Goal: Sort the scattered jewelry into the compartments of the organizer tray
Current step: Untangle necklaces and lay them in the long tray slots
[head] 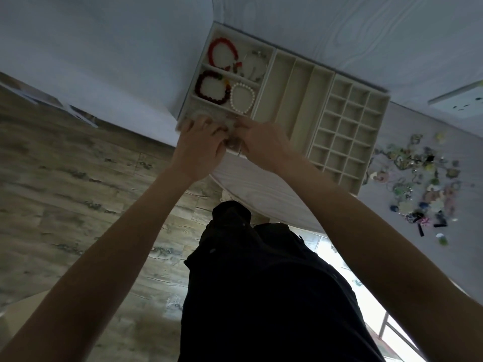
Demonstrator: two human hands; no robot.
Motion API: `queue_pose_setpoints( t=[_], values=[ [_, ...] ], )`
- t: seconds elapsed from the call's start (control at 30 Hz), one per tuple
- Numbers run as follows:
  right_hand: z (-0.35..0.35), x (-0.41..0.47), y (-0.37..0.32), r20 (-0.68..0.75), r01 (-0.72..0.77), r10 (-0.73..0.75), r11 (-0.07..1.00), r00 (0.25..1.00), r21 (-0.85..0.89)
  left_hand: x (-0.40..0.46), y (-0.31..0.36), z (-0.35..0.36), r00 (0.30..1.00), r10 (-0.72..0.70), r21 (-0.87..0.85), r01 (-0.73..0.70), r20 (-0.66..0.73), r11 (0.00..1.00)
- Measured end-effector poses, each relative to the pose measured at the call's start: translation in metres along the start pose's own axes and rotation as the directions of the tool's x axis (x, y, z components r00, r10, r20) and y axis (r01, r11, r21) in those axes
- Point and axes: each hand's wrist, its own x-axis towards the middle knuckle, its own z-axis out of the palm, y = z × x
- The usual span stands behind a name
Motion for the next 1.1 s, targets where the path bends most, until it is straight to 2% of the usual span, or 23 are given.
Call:
queue_pose_setpoints(
  t=[0.1,0.2,0.3,0.43,0.53,0.7,0.9,1.1],
  values=[
    [0.000,-0.001,0.003,-0.050,-0.031,0.030,0.999,0.998,-0.011,-0.002,-0.004,0.003,0.999,0.033,-0.028,-0.033,-0.023,0.999],
    [0.007,0.002,0.005,-0.040,-0.105,0.103,0.992,0.994,-0.066,-0.006,-0.008,0.005,0.998,-0.032,-0.058,0.029,-0.055,0.998],
    [0.009,0.007,0.003,-0.001,-0.093,0.093,0.993,0.996,-0.079,-0.007,-0.011,0.003,0.994,-0.078,-0.059,0.073,-0.079,0.996],
    [0.007,0.006,-0.001,-0.020,-0.104,0.103,0.992,0.995,-0.075,0.005,-0.015,-0.002,1.000,0.006,0.006,-0.006,-0.009,1.000],
    [0.008,-0.002,-0.005,0.014,-0.052,0.052,0.998,0.999,-0.041,0.011,-0.017,-0.005,0.999,0.017,0.015,-0.018,0.029,1.000],
    [0.009,-0.007,-0.011,0.021,-0.099,0.100,0.994,0.995,-0.041,0.010,-0.021,-0.005,1.000,-0.007,0.014,0.007,-0.018,1.000],
    [0.004,-0.008,-0.012,0.030,-0.120,0.121,0.993,0.992,-0.013,0.002,-0.024,-0.002,0.992,0.124,0.030,-0.123,-0.027,0.992],
    [0.002,-0.008,-0.013,0.053,-0.151,0.151,0.989,0.987,-0.007,0.000,-0.023,-0.002,0.992,0.119,0.043,-0.117,-0.048,0.992]
  ],
)
